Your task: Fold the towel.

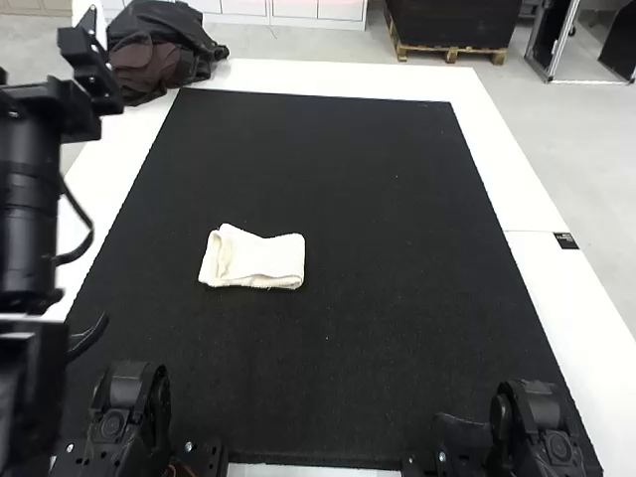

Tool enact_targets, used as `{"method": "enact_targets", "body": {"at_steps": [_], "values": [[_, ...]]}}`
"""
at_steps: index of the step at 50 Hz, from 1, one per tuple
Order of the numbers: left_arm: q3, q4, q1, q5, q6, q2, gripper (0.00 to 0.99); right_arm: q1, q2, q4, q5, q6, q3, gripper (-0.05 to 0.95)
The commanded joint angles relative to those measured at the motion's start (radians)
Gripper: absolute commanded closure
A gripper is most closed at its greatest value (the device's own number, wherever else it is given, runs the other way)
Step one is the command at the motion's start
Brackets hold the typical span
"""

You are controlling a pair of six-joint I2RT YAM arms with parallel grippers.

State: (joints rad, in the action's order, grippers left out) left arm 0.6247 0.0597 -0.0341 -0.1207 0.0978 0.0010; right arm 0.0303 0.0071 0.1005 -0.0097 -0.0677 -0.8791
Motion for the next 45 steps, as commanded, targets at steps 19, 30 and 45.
{"method": "enact_targets", "body": {"at_steps": [19,30,45], "values": [[-0.513,0.273,-0.001,-0.011,-0.136,-0.006,0.026,-0.006,-0.004,-0.366,0.209,0.19,0.717,-0.02],[-0.626,0.104,-0.001,-0.188,-0.219,-0.006,0.028,-0.004,-0.002,-0.269,0.201,0.203,0.853,-0.02],[-0.623,0.003,0.002,-0.123,-0.194,-0.006,0.028,-0.003,-0.004,-0.117,0.073,0.227,0.879,-0.02]]}}
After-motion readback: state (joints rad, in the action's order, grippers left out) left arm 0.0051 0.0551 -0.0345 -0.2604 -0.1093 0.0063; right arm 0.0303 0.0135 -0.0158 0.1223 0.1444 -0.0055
